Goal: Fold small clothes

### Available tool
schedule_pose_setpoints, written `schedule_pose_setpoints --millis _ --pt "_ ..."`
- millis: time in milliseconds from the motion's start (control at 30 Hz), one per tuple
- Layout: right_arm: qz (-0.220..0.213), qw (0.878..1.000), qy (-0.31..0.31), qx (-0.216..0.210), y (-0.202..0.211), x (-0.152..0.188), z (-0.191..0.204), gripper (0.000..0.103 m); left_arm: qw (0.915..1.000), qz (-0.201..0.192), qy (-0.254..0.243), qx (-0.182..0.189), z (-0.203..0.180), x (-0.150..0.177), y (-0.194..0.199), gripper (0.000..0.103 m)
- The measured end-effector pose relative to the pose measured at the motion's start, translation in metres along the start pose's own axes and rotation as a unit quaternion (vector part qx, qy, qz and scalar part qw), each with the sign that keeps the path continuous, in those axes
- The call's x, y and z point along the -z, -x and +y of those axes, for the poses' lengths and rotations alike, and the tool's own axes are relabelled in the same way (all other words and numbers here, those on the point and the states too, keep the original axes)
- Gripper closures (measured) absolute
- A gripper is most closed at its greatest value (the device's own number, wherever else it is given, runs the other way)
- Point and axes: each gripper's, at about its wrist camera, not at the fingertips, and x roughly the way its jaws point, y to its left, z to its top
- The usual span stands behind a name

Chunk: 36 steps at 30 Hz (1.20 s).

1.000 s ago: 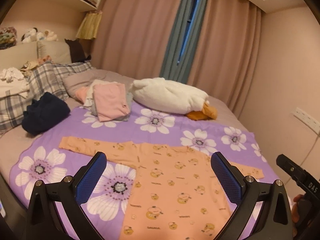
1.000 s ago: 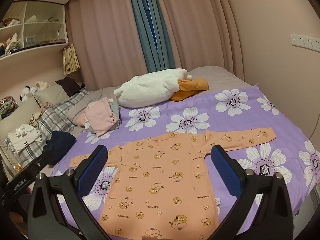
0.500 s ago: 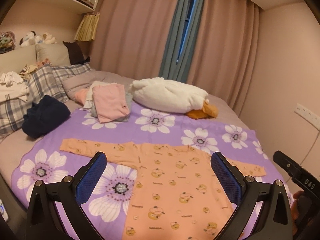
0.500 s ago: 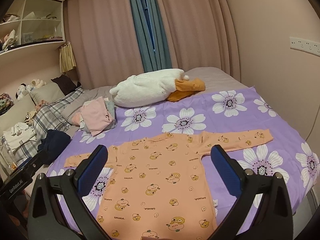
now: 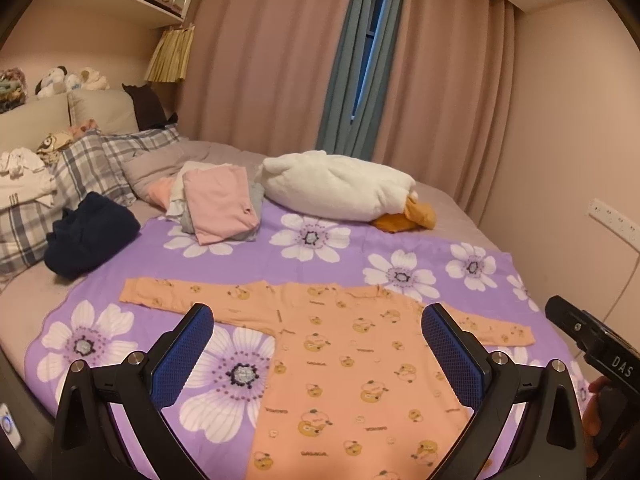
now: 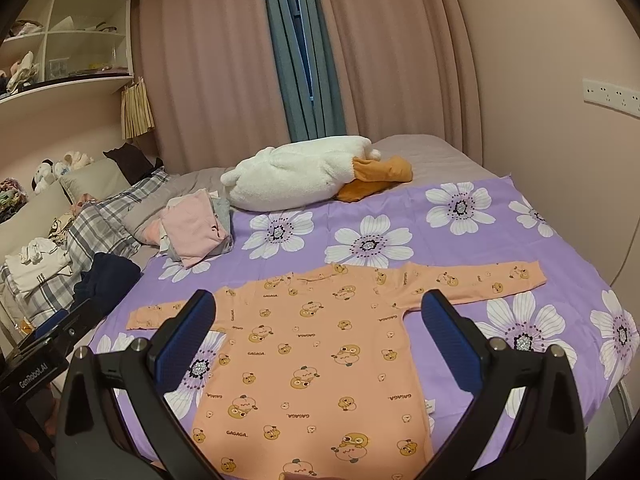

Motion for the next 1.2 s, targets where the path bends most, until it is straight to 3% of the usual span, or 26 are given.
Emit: schedule_pose_setpoints --millis 1200 --pt "0.010 1.000 0.009 0.022 -0.012 -0.003 -0.003 0.000 0.9996 0.012 -0.023 0.012 -0.009 0.002 -0.003 0.000"
